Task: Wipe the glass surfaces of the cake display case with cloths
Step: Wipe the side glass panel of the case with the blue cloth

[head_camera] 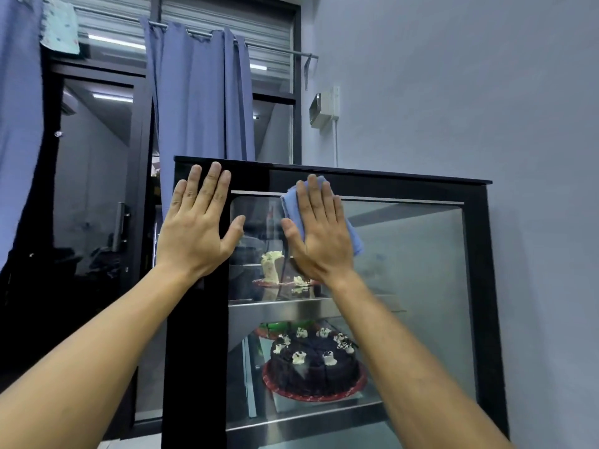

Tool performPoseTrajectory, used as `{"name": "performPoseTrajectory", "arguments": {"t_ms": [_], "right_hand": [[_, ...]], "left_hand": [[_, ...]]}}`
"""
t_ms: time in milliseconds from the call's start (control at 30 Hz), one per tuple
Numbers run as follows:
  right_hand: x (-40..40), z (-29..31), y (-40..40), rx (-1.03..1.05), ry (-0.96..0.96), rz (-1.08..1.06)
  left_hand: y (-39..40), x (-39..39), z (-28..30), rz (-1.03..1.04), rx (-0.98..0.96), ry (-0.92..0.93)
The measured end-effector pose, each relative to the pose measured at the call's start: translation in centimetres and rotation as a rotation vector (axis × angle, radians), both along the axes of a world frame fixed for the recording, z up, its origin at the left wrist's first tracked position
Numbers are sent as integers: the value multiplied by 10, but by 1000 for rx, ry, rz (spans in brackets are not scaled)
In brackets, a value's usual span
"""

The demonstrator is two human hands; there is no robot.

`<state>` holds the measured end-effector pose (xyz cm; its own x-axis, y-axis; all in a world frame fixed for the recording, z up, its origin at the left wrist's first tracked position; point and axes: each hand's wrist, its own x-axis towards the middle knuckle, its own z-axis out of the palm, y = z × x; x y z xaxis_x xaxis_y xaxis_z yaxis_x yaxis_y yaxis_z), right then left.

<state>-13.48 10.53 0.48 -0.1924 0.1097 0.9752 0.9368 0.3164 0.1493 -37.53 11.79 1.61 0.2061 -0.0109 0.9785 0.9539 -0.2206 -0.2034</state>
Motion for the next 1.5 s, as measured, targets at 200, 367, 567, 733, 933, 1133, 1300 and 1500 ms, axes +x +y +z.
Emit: {"name": "performPoseTrajectory", "arguments": {"t_ms": [200,367,567,733,933,1133,1300,1500], "right_hand": [[141,17,13,-69,124,-66],[206,33,5,-198,948,-18],[52,17,14,31,270,-22],[104,30,15,-16,-106,-8],[211,27,12,-122,399,-8],[253,48,13,-170,772,-48],[275,66,9,-219,991,-11],[108,57,10,-43,984,15]], "left_hand": [[1,1,0,-5,-13,-4],[4,2,-1,6,8,-4],[4,1,-1,4,8,6],[4,2,-1,-15,8,4],[5,1,-1,-22,18,1],[5,1,-2,-27,22,2],[4,3,0,-35,34,-2],[4,2,-1,-42,21,2]]}}
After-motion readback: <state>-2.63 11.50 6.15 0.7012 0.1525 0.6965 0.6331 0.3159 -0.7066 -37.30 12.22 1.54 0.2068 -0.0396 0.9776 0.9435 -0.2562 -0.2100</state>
